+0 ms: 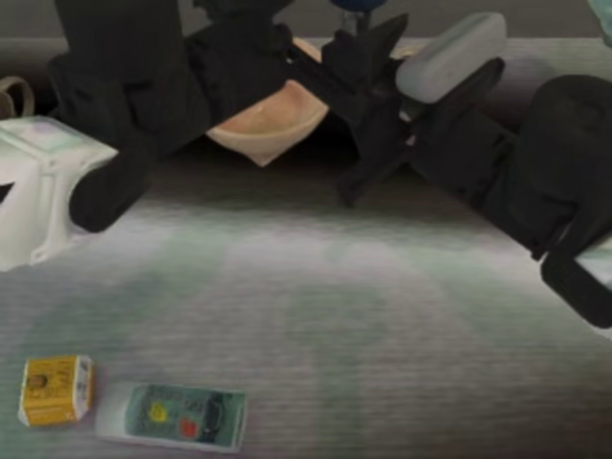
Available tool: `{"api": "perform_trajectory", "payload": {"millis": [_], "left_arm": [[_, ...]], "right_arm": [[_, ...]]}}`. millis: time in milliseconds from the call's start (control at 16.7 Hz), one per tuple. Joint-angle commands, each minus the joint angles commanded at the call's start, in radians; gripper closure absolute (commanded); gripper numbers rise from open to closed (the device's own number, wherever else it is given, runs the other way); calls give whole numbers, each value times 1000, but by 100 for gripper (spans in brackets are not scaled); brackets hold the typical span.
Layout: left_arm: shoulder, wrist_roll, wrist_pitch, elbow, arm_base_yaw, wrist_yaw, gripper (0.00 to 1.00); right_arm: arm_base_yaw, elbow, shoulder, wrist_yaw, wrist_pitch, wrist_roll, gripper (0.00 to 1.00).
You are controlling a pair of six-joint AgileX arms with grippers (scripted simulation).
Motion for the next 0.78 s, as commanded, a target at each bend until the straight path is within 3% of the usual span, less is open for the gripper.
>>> {"api": "perform_trajectory", "payload": {"millis": [120, 780], "left_arm": [[0, 0, 0, 0, 0, 0, 0], [0, 0, 0, 0, 0, 0, 83]], "right_arm": [[0, 0, 0, 0, 0, 0, 100], [0, 0, 0, 0, 0, 0, 100]]}}
